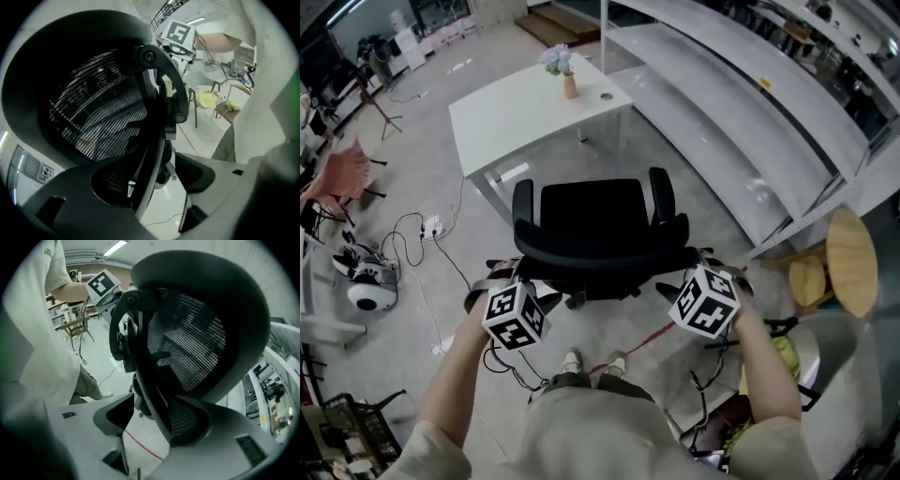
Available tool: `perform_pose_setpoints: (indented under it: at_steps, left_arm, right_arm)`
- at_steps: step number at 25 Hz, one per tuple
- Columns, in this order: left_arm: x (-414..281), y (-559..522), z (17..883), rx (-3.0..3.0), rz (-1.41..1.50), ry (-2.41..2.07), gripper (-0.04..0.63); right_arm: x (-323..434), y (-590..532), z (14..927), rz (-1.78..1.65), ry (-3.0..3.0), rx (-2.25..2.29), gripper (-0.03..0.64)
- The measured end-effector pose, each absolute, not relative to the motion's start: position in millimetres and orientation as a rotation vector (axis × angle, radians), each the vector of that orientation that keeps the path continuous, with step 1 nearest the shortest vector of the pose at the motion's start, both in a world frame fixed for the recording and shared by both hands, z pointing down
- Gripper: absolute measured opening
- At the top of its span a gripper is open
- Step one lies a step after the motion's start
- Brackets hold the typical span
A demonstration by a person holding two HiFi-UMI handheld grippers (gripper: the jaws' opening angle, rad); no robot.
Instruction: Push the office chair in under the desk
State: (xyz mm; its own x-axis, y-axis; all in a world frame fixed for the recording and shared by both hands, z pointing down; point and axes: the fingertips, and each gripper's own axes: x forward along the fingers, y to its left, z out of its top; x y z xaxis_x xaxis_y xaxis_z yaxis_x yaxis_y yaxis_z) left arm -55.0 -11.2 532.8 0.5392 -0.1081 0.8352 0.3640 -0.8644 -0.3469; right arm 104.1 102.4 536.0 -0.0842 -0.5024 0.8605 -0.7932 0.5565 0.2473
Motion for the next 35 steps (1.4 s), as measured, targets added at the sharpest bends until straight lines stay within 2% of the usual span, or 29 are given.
perform_pose_setpoints:
  at_steps: [3,13,16,21,23,35]
  left_arm:
    - [-54.3,-16.2,531.3,-2.272,-1.299,-0.205,0.245]
    - [-64.3,-23.6,535.8,-2.089,-1.41,-0.202,0.236]
    - [-64.0,-29.2,535.7,-2.051,-1.396,-0.186,0.202]
    - [-68.9,-29.2,540.6,-2.024,-1.438,-0.221,0.175]
    - [-70.5,-29.4,546.0,-1.965,-1.442,-0.231,0.131]
    - [-68.7,-30.1,548.8,-1.974,-1.474,-0.259,0.127]
  right_arm:
    - [100.4,97.0,544.8,0.345,-1.737,1.022,0.227]
    - [95.1,93.1,552.1,0.298,-1.719,0.947,0.203]
    - [94.5,91.0,554.0,0.271,-1.714,0.932,0.142]
    - [92.2,90.8,556.0,0.28,-1.721,0.908,0.137]
    - [92.7,90.4,557.0,0.313,-1.744,0.91,0.14]
    - [94.0,88.7,556.4,0.3,-1.745,0.914,0.138]
